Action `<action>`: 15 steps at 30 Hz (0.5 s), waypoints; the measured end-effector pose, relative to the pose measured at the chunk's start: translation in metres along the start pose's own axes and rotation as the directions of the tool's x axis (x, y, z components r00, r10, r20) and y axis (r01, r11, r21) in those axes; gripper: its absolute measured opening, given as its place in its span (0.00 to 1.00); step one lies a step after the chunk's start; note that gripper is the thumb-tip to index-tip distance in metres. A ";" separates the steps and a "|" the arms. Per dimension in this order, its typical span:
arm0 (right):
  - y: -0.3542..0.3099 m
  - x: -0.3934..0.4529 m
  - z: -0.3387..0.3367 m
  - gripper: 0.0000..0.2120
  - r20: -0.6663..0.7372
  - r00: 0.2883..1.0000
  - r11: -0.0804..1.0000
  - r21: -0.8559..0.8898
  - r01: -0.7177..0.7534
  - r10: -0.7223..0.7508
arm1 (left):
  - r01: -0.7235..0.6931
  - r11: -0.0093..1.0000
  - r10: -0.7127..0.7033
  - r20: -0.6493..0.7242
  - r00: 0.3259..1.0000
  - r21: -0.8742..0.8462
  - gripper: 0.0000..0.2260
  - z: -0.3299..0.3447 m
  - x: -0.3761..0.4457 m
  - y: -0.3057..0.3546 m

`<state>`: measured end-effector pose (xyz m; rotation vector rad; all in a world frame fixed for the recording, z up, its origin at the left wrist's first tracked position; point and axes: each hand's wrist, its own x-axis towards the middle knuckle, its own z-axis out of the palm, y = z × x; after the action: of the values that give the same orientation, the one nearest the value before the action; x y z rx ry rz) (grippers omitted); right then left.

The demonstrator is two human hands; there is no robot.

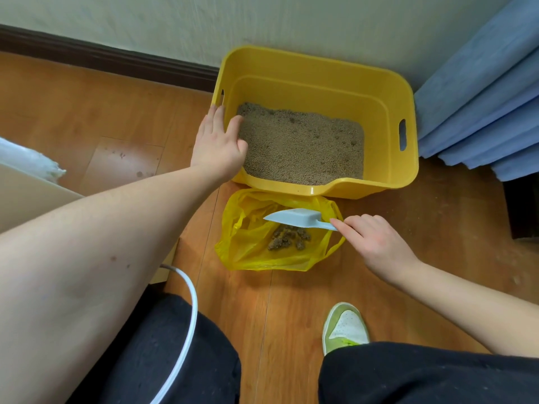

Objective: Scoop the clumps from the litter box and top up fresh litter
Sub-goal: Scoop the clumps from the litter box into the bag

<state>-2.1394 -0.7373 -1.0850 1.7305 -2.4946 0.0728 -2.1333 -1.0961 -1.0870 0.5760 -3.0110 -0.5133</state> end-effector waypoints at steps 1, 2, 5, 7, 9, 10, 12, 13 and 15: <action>0.002 0.002 0.000 0.19 -0.007 0.999 0.999 0.030 -0.036 0.036 | 0.000 1.000 0.000 -0.001 1.000 0.000 0.24 0.000 0.000 0.000; 0.003 0.004 -0.001 0.18 -0.020 0.996 0.992 0.088 -0.085 0.087 | -0.001 1.000 0.001 -0.002 1.000 -0.001 0.24 0.000 0.000 0.000; 0.006 0.016 -0.011 0.16 -0.057 0.953 0.886 0.386 -0.255 0.299 | -0.014 1.000 0.014 -0.006 1.000 0.005 0.24 0.000 -0.001 0.000; 0.008 0.028 -0.025 0.15 -0.040 0.881 0.759 0.527 -0.382 0.472 | -0.027 0.999 0.027 0.001 1.000 0.019 0.24 0.000 0.000 -0.001; 0.015 0.042 -0.035 0.14 0.006 0.784 0.622 0.605 -0.497 0.621 | -0.025 0.999 0.025 0.005 1.000 0.020 0.24 0.000 -0.001 -0.001; 0.021 0.049 -0.038 0.14 0.031 0.733 0.557 0.629 -0.543 0.680 | -0.022 1.000 0.022 0.002 1.000 0.018 0.24 0.000 -0.001 -0.002; 0.039 0.064 -0.042 0.13 0.082 0.655 0.462 0.644 -0.610 0.751 | -0.018 1.000 0.018 0.002 1.000 0.015 0.24 0.000 -0.001 -0.002; 0.049 0.072 -0.043 0.12 0.115 0.625 0.420 0.646 -0.638 0.772 | -0.017 1.000 0.017 0.001 1.000 0.011 0.24 0.000 -0.001 -0.002; 0.068 0.088 -0.044 0.11 0.182 0.568 0.319 0.673 -0.667 0.803 | -0.012 1.000 0.012 -0.002 1.000 -0.013 0.25 0.000 -0.002 -0.002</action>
<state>-2.2307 -0.7906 -1.0298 0.3433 -3.0476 1.3278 -2.1310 -1.0973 -1.0875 0.5562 -3.0047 -0.5310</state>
